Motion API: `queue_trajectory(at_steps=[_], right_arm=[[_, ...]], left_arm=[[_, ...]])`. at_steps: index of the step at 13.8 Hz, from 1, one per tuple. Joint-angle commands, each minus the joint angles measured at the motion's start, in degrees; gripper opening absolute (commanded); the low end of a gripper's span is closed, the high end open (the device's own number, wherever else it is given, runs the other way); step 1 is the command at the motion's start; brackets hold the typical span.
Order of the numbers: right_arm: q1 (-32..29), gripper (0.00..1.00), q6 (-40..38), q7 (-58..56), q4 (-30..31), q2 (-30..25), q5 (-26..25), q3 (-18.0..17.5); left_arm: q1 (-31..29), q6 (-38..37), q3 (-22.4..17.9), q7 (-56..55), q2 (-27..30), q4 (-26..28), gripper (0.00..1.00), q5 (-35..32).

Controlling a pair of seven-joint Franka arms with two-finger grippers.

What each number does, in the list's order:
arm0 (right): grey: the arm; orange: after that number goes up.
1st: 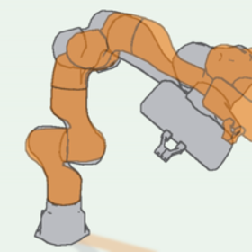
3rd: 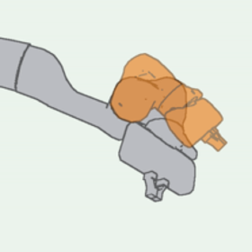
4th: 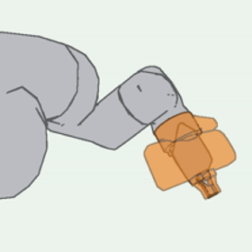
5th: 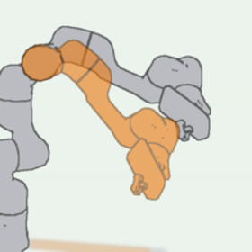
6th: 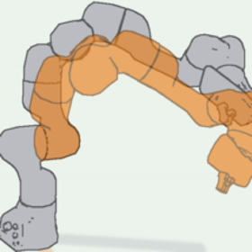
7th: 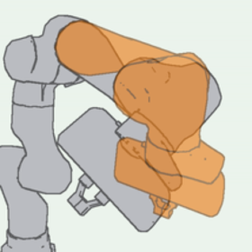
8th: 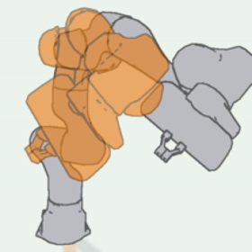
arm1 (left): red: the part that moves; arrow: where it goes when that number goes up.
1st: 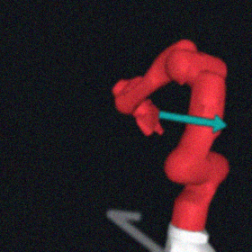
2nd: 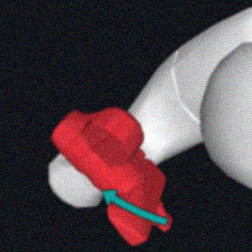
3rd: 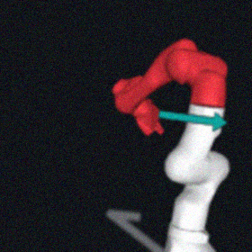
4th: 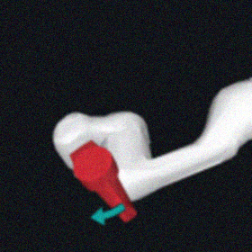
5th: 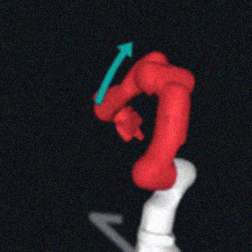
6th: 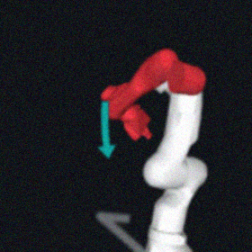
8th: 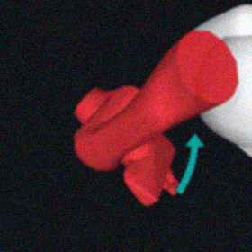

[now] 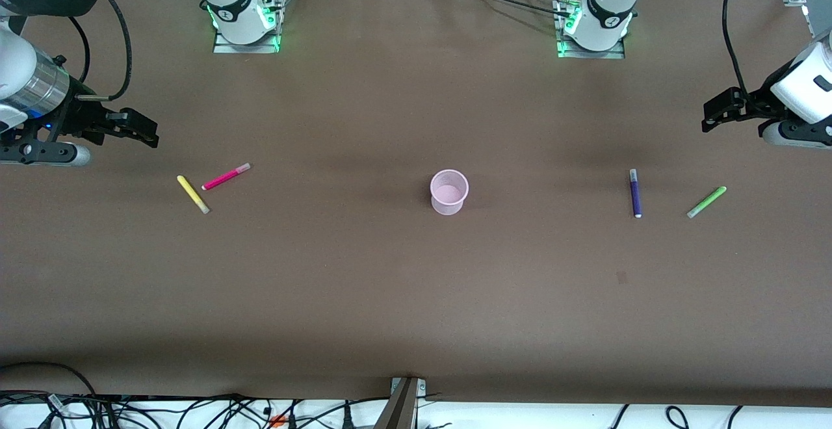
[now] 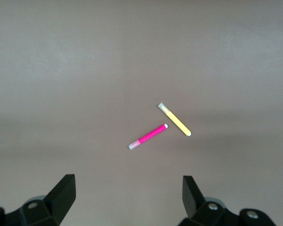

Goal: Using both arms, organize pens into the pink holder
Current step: 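Grasp the blue pen with the left gripper while the right gripper grasps the pink pen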

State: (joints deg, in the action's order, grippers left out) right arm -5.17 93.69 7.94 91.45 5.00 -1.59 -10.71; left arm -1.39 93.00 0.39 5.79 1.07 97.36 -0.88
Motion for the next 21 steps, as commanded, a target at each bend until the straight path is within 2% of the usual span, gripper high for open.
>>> queue_trajectory(at_steps=[1,7,8,10,12,14,17,21], right_arm=[[-0.5,1.0,-0.5,0.1,-0.7,-0.3,1.0,0.0],[-1.2,1.0,-0.9,0.6,-0.1,1.2,0.7,1.8],[-1.2,1.0,-0.7,0.6,0.0,1.5,0.8,2.0],[-1.2,1.0,-0.4,3.8,0.0,3.0,1.1,3.6],[-1.2,1.0,-0.3,5.3,2.1,3.7,0.9,4.2],[-1.3,0.99,3.3,8.0,5.1,3.5,0.8,5.4],[-1.3,0.99,5.2,15.8,10.8,2.6,0.8,6.0],[-1.3,0.9,12.6,20.2,19.7,2.6,0.5,6.0]], left_arm=[[0.4,-1.2,-0.6,0.4,-0.5,-1.5,1.0,1.1],[0.4,-1.4,-0.6,0.2,-0.6,-1.4,1.0,1.1],[0.4,-2.4,-0.7,-0.1,-1.8,-1.4,1.0,1.1],[-0.1,-9.3,-0.7,-0.3,-4.6,-1.5,1.0,0.7],[-0.5,-10.4,-0.7,-0.2,-6.5,-1.0,1.0,-1.0],[-0.5,-9.5,-0.7,-0.2,-10.0,-0.2,1.0,-4.5],[-2.6,-0.2,-0.6,0.6,-16.3,2.3,1.0,-4.6],[-2.6,18.3,-0.6,2.6,-16.9,13.2,1.0,-4.7]])
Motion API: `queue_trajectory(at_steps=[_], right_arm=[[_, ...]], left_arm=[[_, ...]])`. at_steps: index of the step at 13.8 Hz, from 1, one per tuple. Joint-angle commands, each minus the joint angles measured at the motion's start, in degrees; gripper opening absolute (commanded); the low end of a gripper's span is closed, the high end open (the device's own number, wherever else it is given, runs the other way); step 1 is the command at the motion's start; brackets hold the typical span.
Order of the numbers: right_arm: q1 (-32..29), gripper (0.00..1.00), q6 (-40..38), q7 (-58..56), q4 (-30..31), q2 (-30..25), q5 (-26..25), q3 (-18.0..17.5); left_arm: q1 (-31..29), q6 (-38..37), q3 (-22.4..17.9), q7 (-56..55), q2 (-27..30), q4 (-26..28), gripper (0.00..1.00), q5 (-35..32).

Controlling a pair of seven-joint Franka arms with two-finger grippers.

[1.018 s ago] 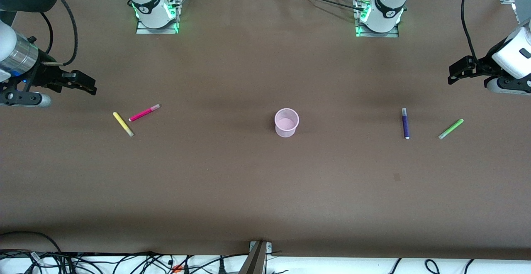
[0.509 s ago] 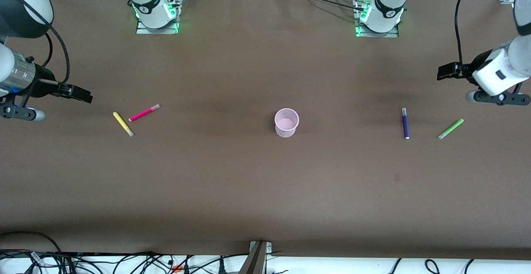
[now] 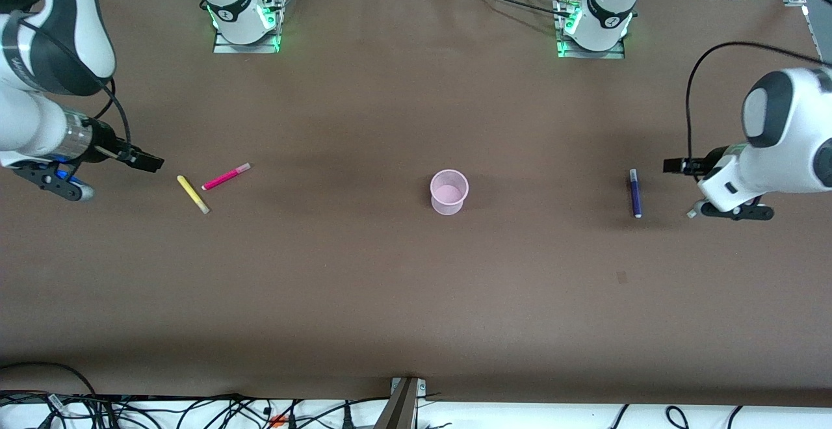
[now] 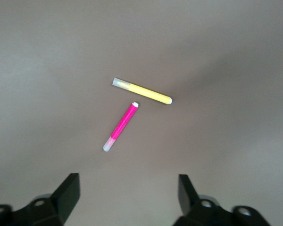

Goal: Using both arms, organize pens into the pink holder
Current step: 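Grasp the blue pen with the left gripper while the right gripper grasps the pink pen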

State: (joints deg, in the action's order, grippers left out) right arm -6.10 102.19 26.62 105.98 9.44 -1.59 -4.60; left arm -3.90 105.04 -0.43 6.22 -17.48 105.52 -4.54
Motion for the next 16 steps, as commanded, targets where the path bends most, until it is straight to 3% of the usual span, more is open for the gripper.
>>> queue_trajectory(at_steps=[1,5,10,16], right_arm=[[-0.4,0.91,6.3,1.6,7.0,-2.1,0.5,-0.1],[-0.3,0.92,14.3,4.7,12.6,-4.2,0.4,-0.1],[-0.4,0.92,16.6,4.8,12.9,-3.4,0.4,-0.1],[-0.2,0.92,18.5,7.2,12.9,0.8,0.4,-0.1]], left_arm=[[-0.4,10.1,0.3,4.2,0.4,6.3,1.0,-0.9],[-1.5,19.4,0.8,7.8,-4.4,8.6,1.0,0.1],[-1.3,31.6,1.0,7.8,-7.9,13.0,1.0,0.1],[-1.1,34.1,1.1,7.8,-10.9,12.9,1.0,0.1]])
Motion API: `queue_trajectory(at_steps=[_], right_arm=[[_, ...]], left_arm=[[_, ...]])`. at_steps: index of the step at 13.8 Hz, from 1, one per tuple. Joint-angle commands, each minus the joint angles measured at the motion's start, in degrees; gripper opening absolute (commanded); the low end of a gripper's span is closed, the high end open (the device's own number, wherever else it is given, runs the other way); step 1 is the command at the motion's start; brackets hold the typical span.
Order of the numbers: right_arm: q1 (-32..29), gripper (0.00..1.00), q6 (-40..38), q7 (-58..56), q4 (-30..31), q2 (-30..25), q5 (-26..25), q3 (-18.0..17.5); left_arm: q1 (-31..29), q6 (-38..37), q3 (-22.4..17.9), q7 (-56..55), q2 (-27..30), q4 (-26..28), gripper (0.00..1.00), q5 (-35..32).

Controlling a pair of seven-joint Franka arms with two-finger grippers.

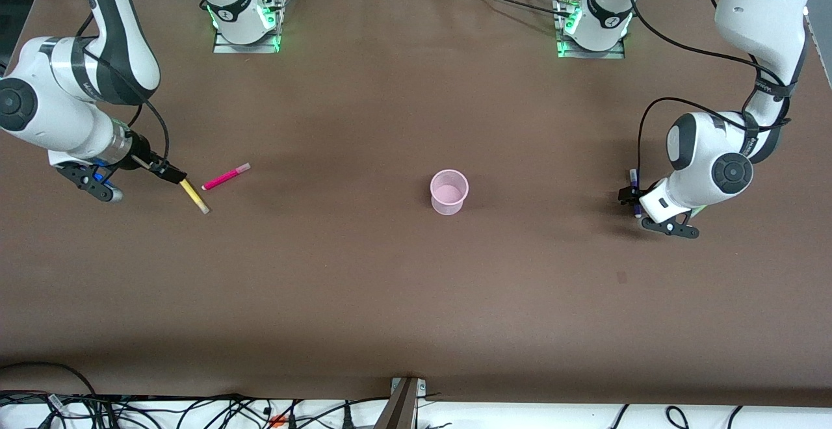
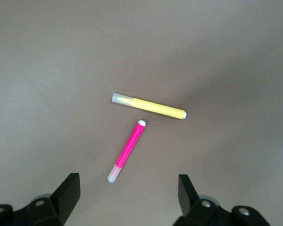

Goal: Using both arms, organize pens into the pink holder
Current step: 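Grasp the blue pen with the left gripper while the right gripper grasps the pink pen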

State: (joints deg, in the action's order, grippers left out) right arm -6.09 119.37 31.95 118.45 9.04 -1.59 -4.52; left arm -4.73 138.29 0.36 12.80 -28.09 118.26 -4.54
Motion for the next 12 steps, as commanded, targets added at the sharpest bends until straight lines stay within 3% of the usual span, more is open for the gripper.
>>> queue_trajectory(at_steps=[1,2,5,6,7,10,11,12], right_arm=[[0.0,0.92,1.3,3.6,0.7,2.0,0.4,-0.2],[0.0,0.92,2.3,4.1,1.3,3.0,0.4,-0.3],[0.1,0.92,10.5,4.3,6.8,3.7,0.4,-0.3],[0.1,0.92,15.0,4.3,9.4,4.0,0.4,-0.3],[0.1,0.92,19.1,4.2,11.3,5.0,0.4,-0.2],[0.1,0.93,22.1,4.3,11.6,7.2,0.6,-0.2],[0.1,0.92,24.3,4.4,11.7,8.3,0.7,-0.2],[0.1,0.92,25.9,4.5,11.7,9.5,0.8,-0.2]], left_arm=[[-0.3,0.8,0.3,1.3,-0.3,0.1,1.0,0.1],[-0.2,0.8,0.3,1.3,-0.3,0.1,1.0,0.1],[-0.2,0.8,0.3,1.3,-0.4,-0.2,0.51,0.1],[-0.4,0.8,0.3,1.4,-0.4,-0.2,0.3,0.1],[-0.5,0.8,0.3,1.4,-0.8,-0.2,0.26,0.0],[-0.6,0.8,0.3,1.4,-1.7,-0.7,0.12,0.0],[-0.6,0.8,0.3,1.4,-1.6,-0.7,0.01,0.0],[-0.6,0.7,0.3,1.4,-1.5,-0.7,0.0,0.0]])
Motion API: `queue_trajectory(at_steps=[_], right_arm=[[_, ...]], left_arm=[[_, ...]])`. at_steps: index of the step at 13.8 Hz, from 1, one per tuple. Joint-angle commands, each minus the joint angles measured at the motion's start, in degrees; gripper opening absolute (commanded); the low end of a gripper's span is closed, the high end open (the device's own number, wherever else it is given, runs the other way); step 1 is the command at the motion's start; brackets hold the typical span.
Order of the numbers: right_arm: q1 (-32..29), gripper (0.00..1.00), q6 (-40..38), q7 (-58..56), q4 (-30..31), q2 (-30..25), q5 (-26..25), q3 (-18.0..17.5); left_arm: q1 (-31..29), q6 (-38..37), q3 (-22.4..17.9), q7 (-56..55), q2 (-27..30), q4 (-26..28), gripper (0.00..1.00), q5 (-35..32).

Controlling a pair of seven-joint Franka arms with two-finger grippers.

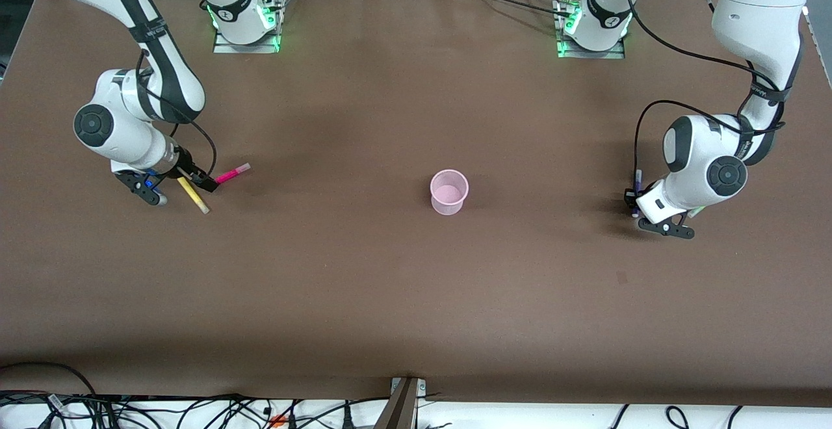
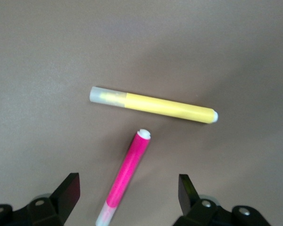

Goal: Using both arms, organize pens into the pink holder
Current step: 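Grasp the blue pen with the left gripper while the right gripper grasps the pink pen, then carry the blue pen into the pink cup and open the left gripper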

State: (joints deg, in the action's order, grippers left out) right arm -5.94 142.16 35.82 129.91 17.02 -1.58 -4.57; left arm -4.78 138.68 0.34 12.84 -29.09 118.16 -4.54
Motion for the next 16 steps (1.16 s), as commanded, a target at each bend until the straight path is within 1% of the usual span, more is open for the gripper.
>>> queue_trajectory(at_steps=[1,3,5,6,8,9,10,11,13,15,16], right_arm=[[0.0,0.92,4.3,0.8,0.3,2.3,0.8,-0.2],[0.0,0.92,5.9,0.9,0.3,3.2,0.8,-0.2],[0.0,0.91,9.3,1.0,0.3,4.9,0.8,-0.2],[0.0,0.91,11.0,1.0,0.3,5.8,0.8,-0.2],[-0.1,0.9,12.0,1.0,0.3,6.2,0.8,-0.2],[-0.1,0.86,12.0,1.0,0.4,6.2,0.8,-0.3],[-0.2,0.78,12.0,1.0,0.5,6.2,0.9,-0.3],[-0.2,0.67,12.0,1.0,0.5,6.2,0.9,-0.2],[-0.4,0.45,12.0,1.0,0.5,6.2,1.0,-0.2],[-0.4,0.22,11.9,0.9,0.5,6.2,1.1,-0.2],[-0.4,0.13,11.9,0.9,0.5,6.2,1.1,-0.2]], left_arm=[[-0.6,0.0,0.3,1.3,-0.4,-0.6,0.0,0.0],[-0.3,-0.4,0.5,1.2,0.3,-0.9,0.0,0.0],[-0.5,-3.1,3.1,1.2,1.9,-1.8,0.0,0.1],[-0.5,-6.0,4.2,1.4,2.9,-3.0,0.0,0.1],[-0.6,-13.0,5.8,1.7,3.1,-8.1,0.0,0.1],[-0.7,-16.1,7.0,3.7,3.2,-10.5,0.0,0.3],[-0.7,-18.0,8.7,6.1,3.2,-12.3,0.0,1.9],[-0.7,-19.7,9.6,9.4,3.2,-13.6,0.0,5.5],[-0.3,-20.0,9.7,18.6,3.0,-14.9,0.0,14.3],[-0.1,-20.0,11.3,29.2,2.5,-15.5,0.0,26.1],[0.2,-20.0,11.6,32.9,2.4,-15.4,0.0,32.3]])
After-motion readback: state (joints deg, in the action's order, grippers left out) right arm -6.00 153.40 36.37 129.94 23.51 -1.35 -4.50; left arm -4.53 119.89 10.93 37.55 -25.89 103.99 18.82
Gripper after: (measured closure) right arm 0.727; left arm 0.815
